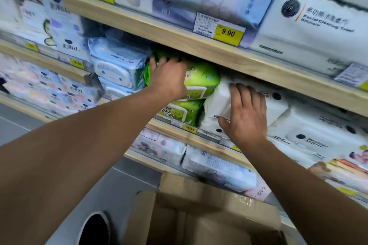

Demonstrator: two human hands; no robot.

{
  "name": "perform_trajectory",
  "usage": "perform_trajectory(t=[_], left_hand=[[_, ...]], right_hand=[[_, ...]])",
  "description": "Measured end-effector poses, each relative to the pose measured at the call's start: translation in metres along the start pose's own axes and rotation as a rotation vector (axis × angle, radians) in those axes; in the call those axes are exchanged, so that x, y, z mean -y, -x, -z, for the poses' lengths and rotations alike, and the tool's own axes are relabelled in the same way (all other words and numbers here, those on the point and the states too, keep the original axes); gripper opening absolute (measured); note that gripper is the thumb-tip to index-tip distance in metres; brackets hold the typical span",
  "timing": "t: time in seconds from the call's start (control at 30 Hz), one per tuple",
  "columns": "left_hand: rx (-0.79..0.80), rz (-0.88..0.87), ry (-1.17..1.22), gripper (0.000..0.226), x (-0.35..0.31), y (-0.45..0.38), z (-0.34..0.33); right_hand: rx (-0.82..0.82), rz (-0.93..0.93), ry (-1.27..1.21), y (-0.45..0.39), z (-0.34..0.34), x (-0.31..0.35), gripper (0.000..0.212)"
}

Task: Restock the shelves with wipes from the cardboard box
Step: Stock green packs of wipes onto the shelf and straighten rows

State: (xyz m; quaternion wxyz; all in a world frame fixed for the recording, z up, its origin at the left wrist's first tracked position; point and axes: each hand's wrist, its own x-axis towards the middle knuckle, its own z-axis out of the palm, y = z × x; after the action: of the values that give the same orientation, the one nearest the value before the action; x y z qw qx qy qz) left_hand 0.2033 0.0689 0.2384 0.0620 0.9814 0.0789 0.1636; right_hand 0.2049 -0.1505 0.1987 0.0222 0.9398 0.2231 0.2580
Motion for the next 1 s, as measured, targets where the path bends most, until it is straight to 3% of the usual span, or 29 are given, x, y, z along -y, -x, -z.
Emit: perform_trajectory(t=[0.3, 0.67, 0.87, 1.0], left_hand=[[0.065, -0.120, -0.105, 0.090, 0.007, -0.022, -0.014], [-0.280, -0.138, -0.016, 0.067, 0.050, 0.026, -0.022], [-0.030, -0.129, -0.038, 0.070, 0.074, 0.005, -0.026], [-0.039, -0.192, -0.031, 0.068, 0.088, -0.007, -0.024]], right_hand=[[0.004, -0.019, -0.013, 0.002, -0.002, -0.001, 0.091], [-0.032, 0.067, -0.063, -0.004, 0.012, 0.023, 0.086], [0.090, 0.062, 0.059, -0.044, 0.011, 0.058, 0.073], [0.139, 0.037, 0.100, -0.070, 0.006, 0.074, 0.068]])
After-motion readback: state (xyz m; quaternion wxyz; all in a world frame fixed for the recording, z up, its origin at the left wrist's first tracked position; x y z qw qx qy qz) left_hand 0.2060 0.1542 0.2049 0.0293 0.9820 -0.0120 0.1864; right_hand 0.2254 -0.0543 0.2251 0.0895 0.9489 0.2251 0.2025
